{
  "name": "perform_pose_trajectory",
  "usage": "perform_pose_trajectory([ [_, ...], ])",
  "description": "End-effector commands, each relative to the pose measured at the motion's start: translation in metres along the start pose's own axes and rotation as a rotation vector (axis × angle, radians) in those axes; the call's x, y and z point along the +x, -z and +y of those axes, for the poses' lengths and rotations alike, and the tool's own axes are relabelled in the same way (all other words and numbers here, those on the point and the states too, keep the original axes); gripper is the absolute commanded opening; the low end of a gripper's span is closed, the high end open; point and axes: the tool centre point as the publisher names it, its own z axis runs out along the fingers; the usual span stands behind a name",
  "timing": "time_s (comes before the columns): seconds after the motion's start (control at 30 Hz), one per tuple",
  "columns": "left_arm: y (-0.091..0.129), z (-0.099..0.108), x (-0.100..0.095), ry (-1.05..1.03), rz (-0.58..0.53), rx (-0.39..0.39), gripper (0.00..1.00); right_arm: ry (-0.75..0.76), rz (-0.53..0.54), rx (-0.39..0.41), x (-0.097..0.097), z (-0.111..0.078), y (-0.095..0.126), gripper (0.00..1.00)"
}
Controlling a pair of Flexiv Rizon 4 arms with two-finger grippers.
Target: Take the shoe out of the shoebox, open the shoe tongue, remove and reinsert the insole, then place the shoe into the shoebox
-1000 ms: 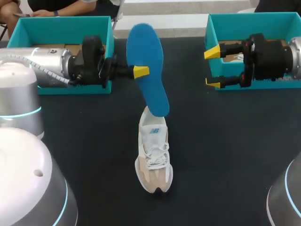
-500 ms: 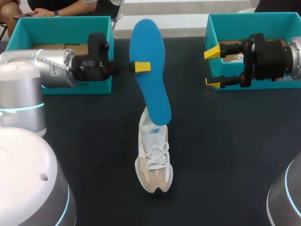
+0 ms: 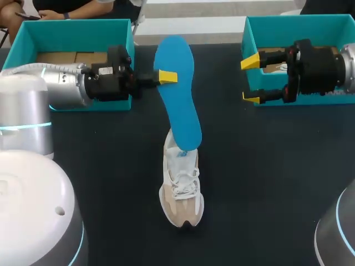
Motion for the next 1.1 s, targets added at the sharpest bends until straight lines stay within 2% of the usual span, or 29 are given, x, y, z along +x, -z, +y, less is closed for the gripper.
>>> perform_pose_trajectory([
  [0.03, -0.001, 0.002, 0.001, 0.223, -0.009, 0.019, 0.0, -0.001, 0.0, -0.001, 0.0, 0.0, -0.001, 1.0],
  [0.13, 0.0, 0.001, -0.004, 0.242, 0.009, 0.019, 0.0, -0.001, 0.0, -0.001, 0.0, 0.0, -0.001, 1.0],
  [0.2, 0.001, 0.0, -0.014, 0.268, 0.011, -0.017, 0.0, -0.001, 0.0, -0.001, 0.0, 0.0, -0.001, 1.0],
  [0.37, 0.003, -0.007, -0.03, 0.179, -0.001, -0.084, 0.0, -0.001, 0.0, -0.001, 0.0, 0.0, -0.001, 1.0],
  [0.5, 0.004, -0.014, -0.041, 0.158, -0.003, -0.102, 0.0, -0.001, 0.0, -0.001, 0.0, 0.0, -0.001, 1.0],
  [0.6, 0.003, -0.017, -0.049, 0.192, -0.001, -0.104, 0.0, -0.015, -0.084, -0.002, 0.006, -0.005, -0.006, 1.0],
  [0.7, 0.0, -0.017, -0.057, 0.218, -0.002, -0.107, 0.0, -0.061, -0.204, -0.023, 0.013, -0.012, -0.01, 1.0],
  [0.77, -0.002, -0.016, -0.062, 0.239, -0.002, -0.1, 0.0, -0.046, -0.241, -0.054, 0.019, -0.017, -0.014, 1.0],
  [0.9, -0.006, -0.012, -0.064, 0.258, 0.002, -0.101, 0.0, 0.003, -0.368, -0.084, 0.025, -0.022, -0.022, 1.0],
  [1.0, -0.008, -0.009, -0.064, 0.269, 0.007, -0.104, 0.0, -0.003, -0.491, -0.061, 0.03, -0.024, -0.026, 1.0],
  [1.1, -0.009, -0.006, -0.063, 0.274, 0.007, -0.107, 0.0, -0.003, -0.491, -0.061, 0.03, -0.024, -0.026, 1.0],
])
